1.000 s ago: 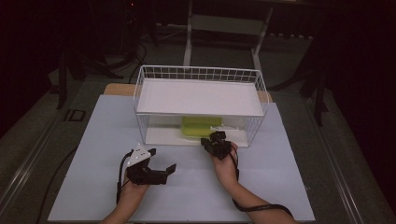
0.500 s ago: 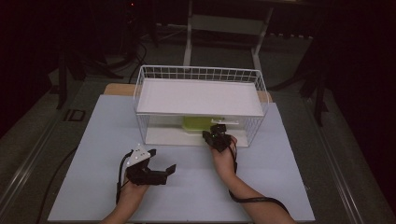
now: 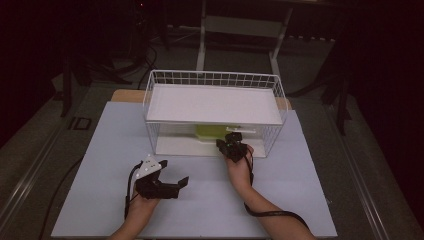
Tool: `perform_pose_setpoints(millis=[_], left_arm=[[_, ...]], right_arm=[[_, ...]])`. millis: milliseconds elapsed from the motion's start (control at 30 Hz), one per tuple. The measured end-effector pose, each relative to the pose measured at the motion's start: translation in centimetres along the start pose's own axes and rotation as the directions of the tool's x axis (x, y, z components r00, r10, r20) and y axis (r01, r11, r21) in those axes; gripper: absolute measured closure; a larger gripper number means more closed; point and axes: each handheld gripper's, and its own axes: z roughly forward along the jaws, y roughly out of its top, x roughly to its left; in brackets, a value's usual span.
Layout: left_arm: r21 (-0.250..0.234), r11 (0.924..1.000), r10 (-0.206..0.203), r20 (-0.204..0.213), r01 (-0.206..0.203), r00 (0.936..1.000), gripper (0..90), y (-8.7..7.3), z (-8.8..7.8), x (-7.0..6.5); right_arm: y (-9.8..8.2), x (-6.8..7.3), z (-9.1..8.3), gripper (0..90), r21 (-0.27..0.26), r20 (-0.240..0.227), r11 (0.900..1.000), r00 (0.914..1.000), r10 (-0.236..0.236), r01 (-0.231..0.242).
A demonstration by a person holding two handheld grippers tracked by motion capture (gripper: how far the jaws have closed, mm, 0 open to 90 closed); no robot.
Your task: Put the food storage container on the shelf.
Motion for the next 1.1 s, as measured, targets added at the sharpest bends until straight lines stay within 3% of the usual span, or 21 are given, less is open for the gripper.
perform_pose_setpoints(millis=[300, 433, 533, 567, 600, 633, 700, 800, 867, 1000, 1100], left_arm=[[-0.004, 1.0000, 0.004, 0.006, -0.004, 1.0000, 1.5, 0.0, 0.0, -0.1], [-0.007, 1.0000, 0.005, 0.014, -0.005, 0.9999, 1.5, 0.1, 0.0, -0.2], [-0.003, 0.9999, 0.015, 0.023, -0.015, 0.9996, 1.5, 0.2, 0.0, -0.3], [-0.003, 0.9999, 0.015, 0.023, -0.015, 0.9996, 1.5, 0.2, 0.0, -0.3], [0.002, 0.9999, 0.015, 0.034, -0.015, 0.9993, 1.5, 0.2, 0.1, -0.4], [0.006, 0.9999, 0.011, 0.041, -0.011, 0.9991, 1.5, 0.2, 0.1, -0.4], [-0.004, 1.0000, -0.003, 0.061, 0.003, 0.9981, 1.5, 0.3, 0.0, -0.5], [-0.011, 0.9999, -0.004, 0.091, 0.005, 0.9958, 1.5, 0.7, -0.2, -0.7], [-0.019, 0.9998, 0.000, 0.126, 0.002, 0.9920, 1.5, 0.9, -0.3, -0.8], [-0.004, 0.9997, 0.024, 0.142, -0.024, 0.9895, 1.5, 1.4, -0.3, -1.2], [-0.009, 0.9999, 0.014, 0.164, -0.013, 0.9864, 1.5, 1.7, -0.5, -1.3]], right_arm=[[-1.1, 0.8, -1.9, 84.5, 0.000, -0.059, 1.000, 0.9982, -0.015, 0.015], [-1.3, 1.4, -2.8, 75.6, -0.036, -0.052, 0.997, 0.9964, -0.067, 0.065], [-1.4, 1.6, -3.5, 63.1, -0.039, -0.075, 0.997, 0.9947, -0.070, 0.067], [-1.4, 1.6, -3.5, 63.1, -0.039, -0.075, 0.997, 0.9947, -0.070, 0.067], [-1.5, 1.7, -3.7, 57.7, -0.033, -0.082, 0.997, 0.9939, -0.074, 0.071], [-1.8, 1.8, -4.1, 45.0, -0.027, -0.107, 0.996, 0.9908, -0.082, 0.079], [-2.1, 1.7, -4.5, 35.3, -0.029, -0.125, 0.997, 0.9892, -0.076, 0.073], [-2.3, 1.5, -5.2, 20.2, -0.020, -0.194, 0.996, 0.9767, -0.092, 0.090], [-2.4, 1.3, -5.7, 19.2, -0.020, -0.224, 0.996, 0.9709, -0.086, 0.084], [-2.7, 1.2, -6.9, 19.2, -0.035, -0.219, 0.993, 0.9684, -0.120, 0.115], [-2.9, 1.0, -7.7, 19.1, -0.037, -0.232, 0.991, 0.9632, -0.136, 0.131]])
